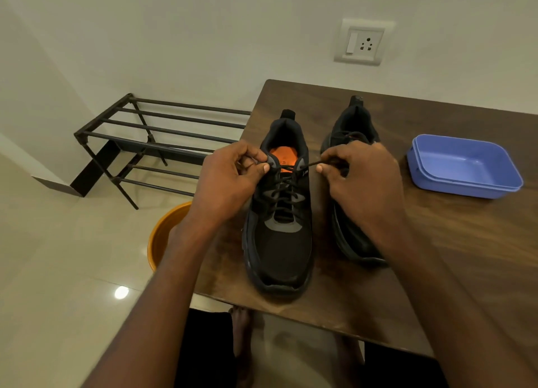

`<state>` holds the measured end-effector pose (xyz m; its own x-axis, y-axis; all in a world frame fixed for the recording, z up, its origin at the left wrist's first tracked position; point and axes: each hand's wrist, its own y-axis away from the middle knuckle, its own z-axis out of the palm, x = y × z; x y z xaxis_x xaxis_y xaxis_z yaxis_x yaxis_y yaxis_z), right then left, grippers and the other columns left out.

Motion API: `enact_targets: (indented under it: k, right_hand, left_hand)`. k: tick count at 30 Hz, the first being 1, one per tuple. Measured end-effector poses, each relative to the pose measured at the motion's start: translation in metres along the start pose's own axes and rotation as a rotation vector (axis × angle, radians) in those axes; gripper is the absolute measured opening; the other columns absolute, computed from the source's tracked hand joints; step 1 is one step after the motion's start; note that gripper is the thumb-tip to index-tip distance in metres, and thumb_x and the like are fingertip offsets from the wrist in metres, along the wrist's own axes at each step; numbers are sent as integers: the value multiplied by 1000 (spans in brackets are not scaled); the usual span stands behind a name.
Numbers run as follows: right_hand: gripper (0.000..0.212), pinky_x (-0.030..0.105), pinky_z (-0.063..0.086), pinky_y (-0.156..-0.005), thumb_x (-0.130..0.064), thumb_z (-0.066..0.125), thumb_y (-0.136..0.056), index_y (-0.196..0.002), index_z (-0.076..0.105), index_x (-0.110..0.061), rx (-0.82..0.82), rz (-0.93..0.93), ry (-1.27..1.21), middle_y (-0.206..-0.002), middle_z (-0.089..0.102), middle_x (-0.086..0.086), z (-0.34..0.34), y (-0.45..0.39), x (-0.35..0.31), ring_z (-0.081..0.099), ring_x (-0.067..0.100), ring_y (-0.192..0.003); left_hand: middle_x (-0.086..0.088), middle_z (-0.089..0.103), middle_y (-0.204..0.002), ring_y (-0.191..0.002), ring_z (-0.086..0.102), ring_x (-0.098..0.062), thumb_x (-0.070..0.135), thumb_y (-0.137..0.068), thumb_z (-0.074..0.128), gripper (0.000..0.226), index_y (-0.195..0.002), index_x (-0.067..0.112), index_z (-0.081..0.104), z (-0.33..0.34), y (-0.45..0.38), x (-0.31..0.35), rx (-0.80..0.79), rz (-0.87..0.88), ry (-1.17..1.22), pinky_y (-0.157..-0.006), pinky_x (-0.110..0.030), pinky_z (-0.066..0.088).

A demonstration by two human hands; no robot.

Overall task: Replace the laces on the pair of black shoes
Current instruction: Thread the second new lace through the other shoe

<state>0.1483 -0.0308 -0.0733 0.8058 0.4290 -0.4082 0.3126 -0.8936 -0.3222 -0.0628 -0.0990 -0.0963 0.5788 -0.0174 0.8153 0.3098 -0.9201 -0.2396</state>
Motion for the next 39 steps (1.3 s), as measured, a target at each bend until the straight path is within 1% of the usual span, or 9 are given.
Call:
enact_targets:
  k: [4,8,10,15,19,24,29,35,39]
  right_hand:
    - [19,50,53,-92,-42,68,-96,-102,77,-27,-63,-23,14,-96,73,-5,-1,3,-8,64,19,-99]
    - [20,27,57,-77,-41,66,-98,-98,79,-26,-220,2,-229,-79,70,-14,-16,7,-23,65,4,-76]
    - [16,23,55,-79,-27,62,-102,-106,77,-24,-316,-50,-291,-84,71,-13,-20,12,-34,65,2,-79]
    - [41,40,57,-90,-7,62,-98,-130,67,-31,-422,-267,-200,-116,71,-3,-16,29,-63,66,18,-104]
    - [38,27,47,-81,-10,61,-98,-127,69,-34,-313,-304,-209,-113,58,-7,-12,40,-75,54,11,-99]
    - [17,35,54,-78,-14,66,-97,-97,74,-29,-148,-91,-377,-95,60,-8,9,47,-75,56,7,-86]
    - [19,39,60,-66,-25,74,-93,-98,56,-30,-68,101,-561,-78,64,-8,13,50,-78,65,7,-70]
    - [29,37,60,-69,-13,74,-86,-95,59,-36,-60,172,-527,-73,67,-10,10,44,-73,65,3,-70]
    - [24,32,59,-69,-13,72,-85,-99,63,-31,-137,319,-733,-75,71,-5,-3,35,-71,67,7,-70]
  left_hand:
    - [1,72,-83,-79,71,-14,20,-95,73,3,-97,20,71,-1,0,1,-13,-13,-45,-76,-29,61]
    - [3,72,-88,-81,69,-7,30,-98,69,11,-100,20,71,-3,2,8,-52,-83,-34,-68,-14,53]
    - [0,74,-87,-79,71,-8,35,-101,64,19,-104,17,70,-6,4,15,-44,-129,19,-64,-16,54]
    - [-8,77,-79,-77,76,-16,53,-104,46,60,-89,2,76,-15,11,40,-146,-219,136,-72,-26,63]
    - [-8,79,-85,-84,78,-18,45,-100,60,43,-92,7,79,-30,18,51,-181,-310,315,-77,-28,64]
    - [-8,78,-81,-78,77,-17,24,-101,65,23,-96,6,77,-34,24,55,-164,-315,310,-72,-25,63]
    - [-7,78,-84,-76,77,-20,27,-99,68,18,-104,10,74,-34,24,60,-124,-327,297,-63,-26,62]
    - [-10,77,-87,-68,74,-10,10,-91,75,11,-101,9,73,-36,24,60,-274,-334,102,-54,-14,52]
    - [2,72,-78,-61,64,-7,21,-95,72,10,-89,13,76,-46,20,57,-252,-318,-100,-58,-19,48]
